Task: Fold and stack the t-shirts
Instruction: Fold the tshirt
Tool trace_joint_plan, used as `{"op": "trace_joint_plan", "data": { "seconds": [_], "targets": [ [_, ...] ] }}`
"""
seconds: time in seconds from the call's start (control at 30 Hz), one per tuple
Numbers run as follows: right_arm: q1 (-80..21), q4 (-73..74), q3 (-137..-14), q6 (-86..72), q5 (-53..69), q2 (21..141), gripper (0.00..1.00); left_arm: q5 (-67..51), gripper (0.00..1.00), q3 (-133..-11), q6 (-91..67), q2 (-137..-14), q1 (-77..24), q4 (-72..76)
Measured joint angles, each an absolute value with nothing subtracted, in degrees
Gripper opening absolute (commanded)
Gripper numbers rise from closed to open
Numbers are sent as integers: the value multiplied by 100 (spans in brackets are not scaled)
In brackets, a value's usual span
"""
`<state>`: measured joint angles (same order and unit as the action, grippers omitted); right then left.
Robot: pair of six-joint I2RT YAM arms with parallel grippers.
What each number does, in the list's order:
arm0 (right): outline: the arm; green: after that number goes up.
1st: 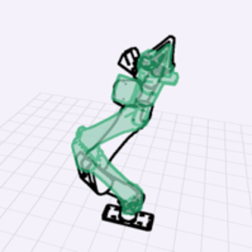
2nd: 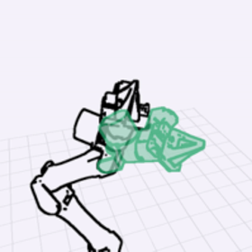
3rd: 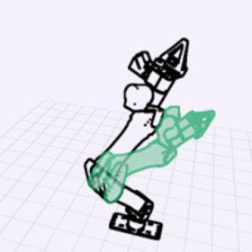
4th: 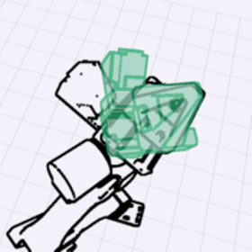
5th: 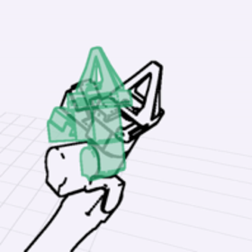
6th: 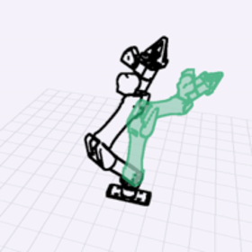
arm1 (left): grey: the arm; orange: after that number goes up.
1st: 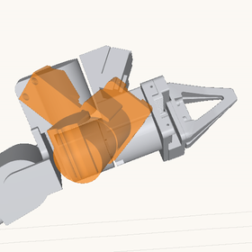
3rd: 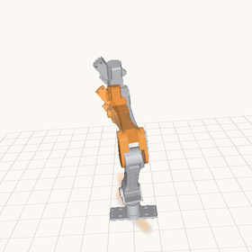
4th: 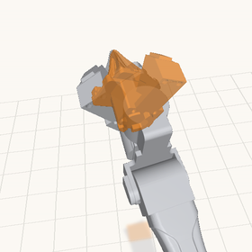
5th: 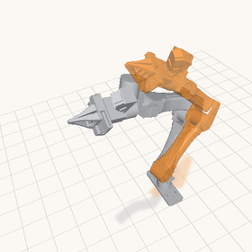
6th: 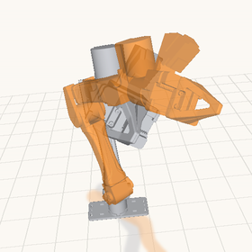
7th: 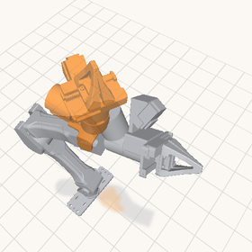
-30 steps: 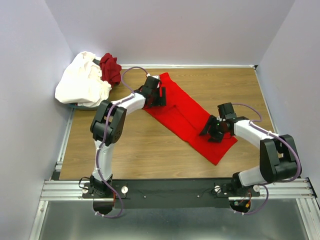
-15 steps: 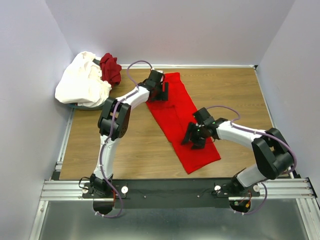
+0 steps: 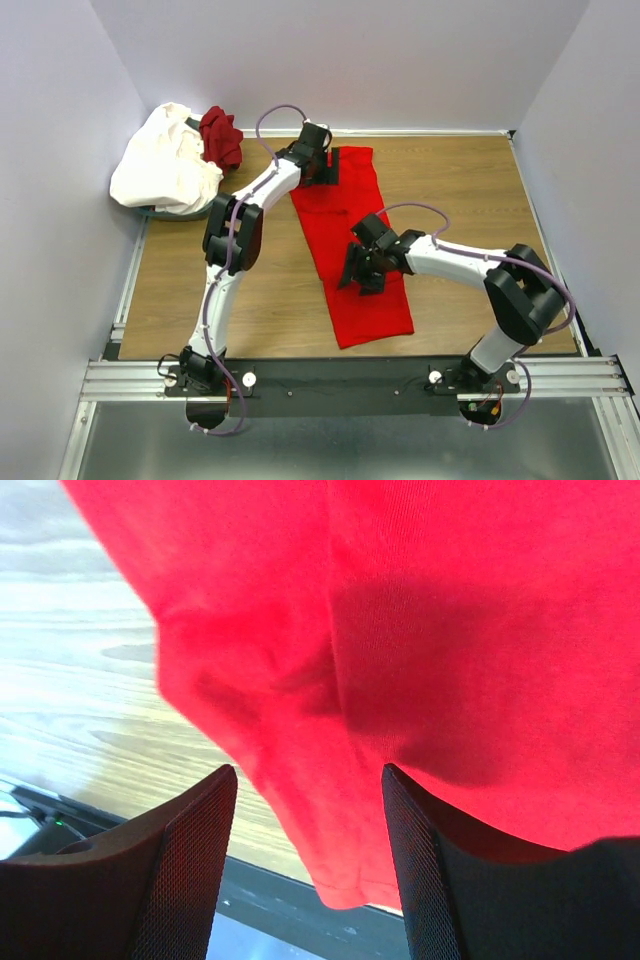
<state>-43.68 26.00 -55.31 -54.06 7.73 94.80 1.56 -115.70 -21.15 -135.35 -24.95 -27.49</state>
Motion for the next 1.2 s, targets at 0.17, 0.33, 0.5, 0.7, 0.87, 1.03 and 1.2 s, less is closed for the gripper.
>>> {"op": "trace_joint_plan", "data": {
  "seconds": [0.17,0.33,0.5,0.7,0.87,1.03,1.2],
  "targets": [
    [-4368,2735,-5575,-5384,462,9037,68,231,88,-11417,-2169,-13246,-2451,-2808],
    [-4372,2790,-5343,-5216,78,8584,68,158,88,-10254,-2412,-12383,-2432,-2681],
    [-4390,2982,-4866,-5068,-108,8569,68,-134,88,-9395,-2596,-12033,-2427,-2292],
    [-4392,3015,-4689,-4939,-239,8571,68,-381,88,-9247,-2707,-12313,-2427,-2158],
    [-4471,2967,-4672,-4936,-231,8670,68,-484,88,-9723,-2729,-12652,-2421,-2069],
    [-4622,2880,-4755,-4950,-207,8777,68,-508,88,-10165,-2729,-12960,-2377,-2047],
    [-4805,2744,-4932,-5043,-163,8971,68,-554,88,-10663,-2729,-13292,-2268,-2064]
  ]
}}
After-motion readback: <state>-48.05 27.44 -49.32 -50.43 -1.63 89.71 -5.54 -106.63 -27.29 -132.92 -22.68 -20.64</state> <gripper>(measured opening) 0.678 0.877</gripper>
